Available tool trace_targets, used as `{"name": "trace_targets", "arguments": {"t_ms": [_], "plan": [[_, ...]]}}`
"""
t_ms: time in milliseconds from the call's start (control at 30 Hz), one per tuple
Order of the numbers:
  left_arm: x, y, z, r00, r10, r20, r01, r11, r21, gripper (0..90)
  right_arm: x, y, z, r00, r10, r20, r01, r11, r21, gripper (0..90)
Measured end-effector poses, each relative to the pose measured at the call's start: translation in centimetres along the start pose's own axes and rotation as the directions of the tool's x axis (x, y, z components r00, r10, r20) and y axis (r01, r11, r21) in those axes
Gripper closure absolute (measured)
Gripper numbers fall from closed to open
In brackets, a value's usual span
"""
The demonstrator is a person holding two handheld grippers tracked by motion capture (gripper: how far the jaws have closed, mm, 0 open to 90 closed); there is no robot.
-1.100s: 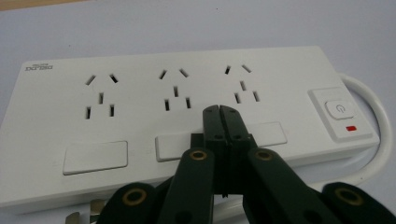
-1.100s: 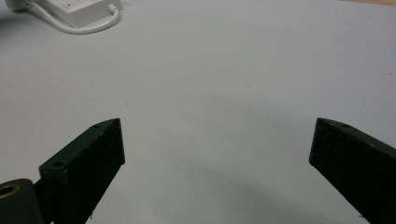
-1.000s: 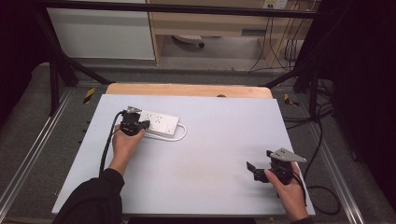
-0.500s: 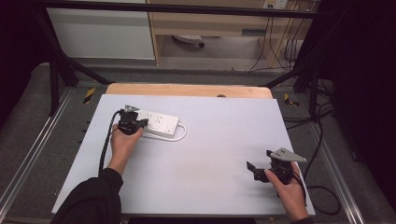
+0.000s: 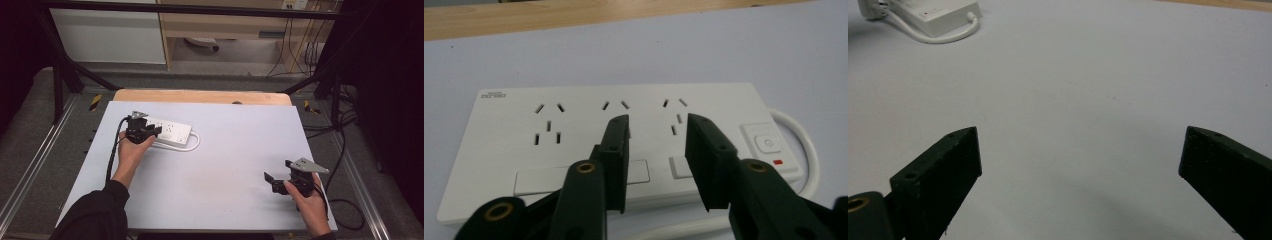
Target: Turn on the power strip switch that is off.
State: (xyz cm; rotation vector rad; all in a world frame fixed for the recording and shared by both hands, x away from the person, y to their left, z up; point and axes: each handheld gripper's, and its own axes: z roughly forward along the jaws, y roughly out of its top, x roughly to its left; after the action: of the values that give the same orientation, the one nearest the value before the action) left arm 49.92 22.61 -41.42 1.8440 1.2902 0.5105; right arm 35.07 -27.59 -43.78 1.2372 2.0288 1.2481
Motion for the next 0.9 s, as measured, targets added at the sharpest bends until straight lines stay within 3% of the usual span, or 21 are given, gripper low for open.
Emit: {"name": "trace_targets", "arguments": {"t_ms": [200,333,367,500,900], "plan": [[0.0,0.3,-0.2,0.9984,-0.055,0.017,0.055,0.9976,-0.041,35.8,0.1,0.0,0.0,1.0000,0.002,0.002,-0.002,1.000,-0.001,3.8],[0.0,0.4,-0.3,0.9979,-0.062,0.019,0.063,0.9968,-0.049,25.4,0.1,0.0,0.0,1.0000,0.002,0.002,-0.002,1.000,0.002,3.8],[0.0,0.4,-0.3,0.9973,-0.068,0.027,0.069,0.9965,-0.047,17.8,0.1,0.0,0.0,1.0000,0.004,0.002,-0.004,1.000,0.003,3.7],[0.0,0.3,-0.4,0.9974,-0.062,0.036,0.064,0.9969,-0.045,11.8,0.0,-0.1,0.0,1.0000,0.005,0.002,-0.005,1.000,0.004,3.6],[-0.2,0.6,-1.6,0.9963,-0.068,0.054,0.070,0.9964,-0.047,10.4,0.1,0.0,0.1,1.0000,0.004,-0.002,-0.004,1.000,0.001,3.0]]}}
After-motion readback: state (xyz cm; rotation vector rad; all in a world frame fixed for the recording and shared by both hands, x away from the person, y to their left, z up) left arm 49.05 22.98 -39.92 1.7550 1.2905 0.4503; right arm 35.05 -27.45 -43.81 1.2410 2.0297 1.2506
